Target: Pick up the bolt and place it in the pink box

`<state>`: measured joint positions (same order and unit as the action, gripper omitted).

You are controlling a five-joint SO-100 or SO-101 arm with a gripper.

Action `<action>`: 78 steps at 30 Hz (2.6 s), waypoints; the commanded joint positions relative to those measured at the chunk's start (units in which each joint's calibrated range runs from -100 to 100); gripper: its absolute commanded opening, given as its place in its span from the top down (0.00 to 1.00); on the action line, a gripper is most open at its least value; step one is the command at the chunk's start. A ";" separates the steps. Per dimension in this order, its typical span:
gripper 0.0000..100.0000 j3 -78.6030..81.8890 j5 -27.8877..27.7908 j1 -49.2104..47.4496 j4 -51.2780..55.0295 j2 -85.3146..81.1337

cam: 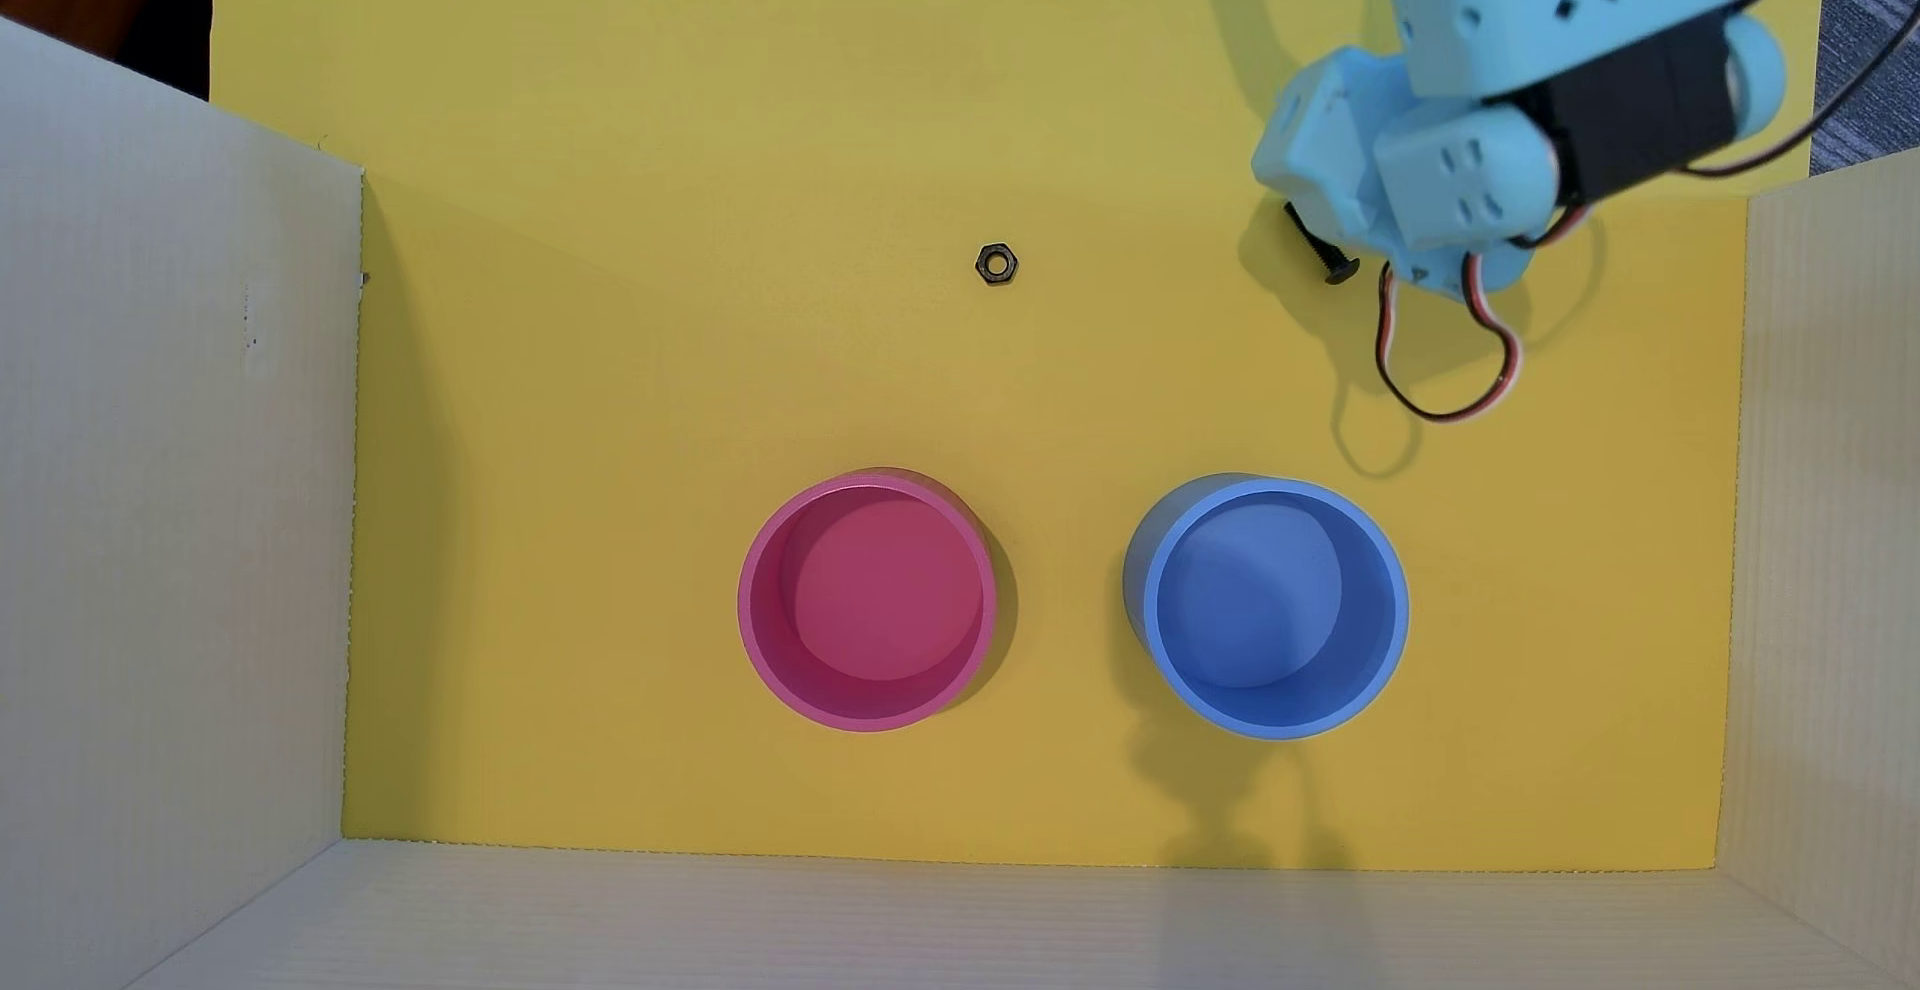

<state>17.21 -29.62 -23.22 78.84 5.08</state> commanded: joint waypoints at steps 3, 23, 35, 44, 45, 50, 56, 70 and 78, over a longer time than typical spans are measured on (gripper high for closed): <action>0.81 -1.33 -0.05 -0.25 -2.61 2.32; 0.81 3.28 -0.31 -0.10 -11.71 3.50; 0.81 5.63 -0.26 2.18 -13.59 3.50; 0.81 8.89 0.06 2.18 -17.28 3.50; 0.81 8.89 0.06 2.18 -17.20 3.50; 0.95 8.89 0.16 2.18 -17.20 3.50; 0.98 9.07 0.16 2.18 -17.20 3.50; 0.99 -2.78 4.64 2.18 -11.53 2.66; 0.99 -20.69 12.92 5.12 -6.64 2.58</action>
<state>3.42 -19.71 -20.09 71.91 8.73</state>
